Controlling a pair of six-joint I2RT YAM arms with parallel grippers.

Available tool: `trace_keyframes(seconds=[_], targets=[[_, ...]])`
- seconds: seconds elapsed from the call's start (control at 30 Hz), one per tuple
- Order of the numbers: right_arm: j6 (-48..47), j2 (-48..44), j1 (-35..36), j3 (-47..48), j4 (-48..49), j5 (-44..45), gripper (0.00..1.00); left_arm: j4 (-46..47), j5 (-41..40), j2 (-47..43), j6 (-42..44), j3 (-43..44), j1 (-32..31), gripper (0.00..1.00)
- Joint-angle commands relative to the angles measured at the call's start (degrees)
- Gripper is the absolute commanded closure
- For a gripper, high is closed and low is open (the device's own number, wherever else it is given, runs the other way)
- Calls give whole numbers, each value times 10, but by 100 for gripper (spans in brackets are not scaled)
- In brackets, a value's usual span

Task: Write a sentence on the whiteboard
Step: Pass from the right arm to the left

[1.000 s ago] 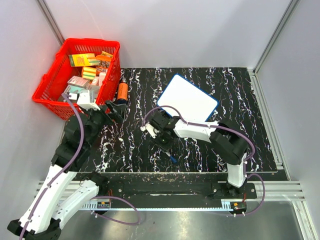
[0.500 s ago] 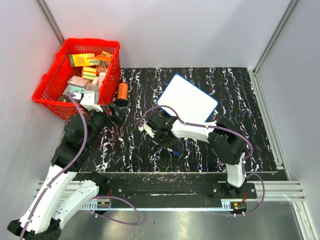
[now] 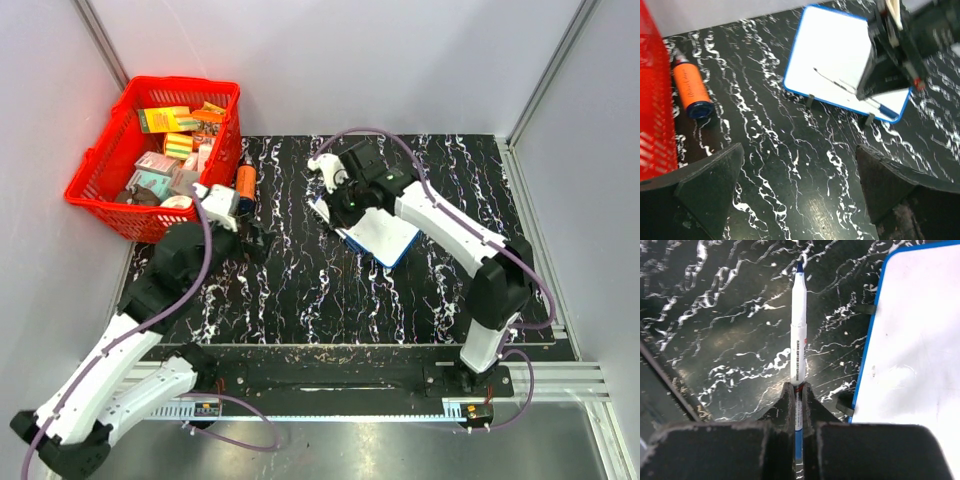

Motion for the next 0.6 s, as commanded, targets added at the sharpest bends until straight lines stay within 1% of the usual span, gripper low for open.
trace_keyframes(seconds=[0.0, 0.03, 0.07, 0.1, 0.13, 0.17, 0.2, 0.23, 0.27, 0.3, 0.4, 0.43, 0.5, 0.53, 0.57], targets=[[-9, -22, -48, 50, -82, -147, 100, 20, -52, 41, 65, 27, -99, 1], [-19, -21, -58, 55, -96, -166, 100, 20, -83, 58, 76, 31, -118, 1], [-23, -18, -65, 70, -110, -179, 100, 19, -99, 67, 105, 35, -140, 1], [-31, -17, -80, 76, -141, -217, 100, 21, -116, 76, 118, 43, -183, 1], [-51, -15, -86, 82, -156, -232, 100, 22, -147, 98, 134, 47, -204, 1], [-54, -15, -91, 90, -167, -241, 100, 28, -163, 110, 168, 50, -225, 1], [-60, -13, -96, 93, -195, -263, 100, 34, -176, 121, 187, 53, -260, 1], [-78, -12, -102, 97, -208, -271, 100, 38, -195, 143, 207, 54, -276, 1], [-82, -13, -106, 99, -218, -278, 100, 52, -197, 153, 246, 53, -287, 1], [-88, -15, -108, 100, -236, -296, 100, 60, -199, 163, 266, 51, -307, 1], [-102, -20, -111, 97, -258, -312, 100, 105, -205, 187, 326, 41, -331, 1], [-104, -22, -112, 90, -262, -315, 100, 127, -193, 193, 339, 38, -334, 1], [-106, -27, -113, 83, -265, -320, 100, 147, -161, 194, 392, 22, -337, 1], [-107, -29, -113, 76, -263, -324, 100, 181, -137, 192, 412, 11, -338, 1], [-107, -31, -113, 72, -261, -328, 100, 201, -135, 190, 443, 3, -342, 1]])
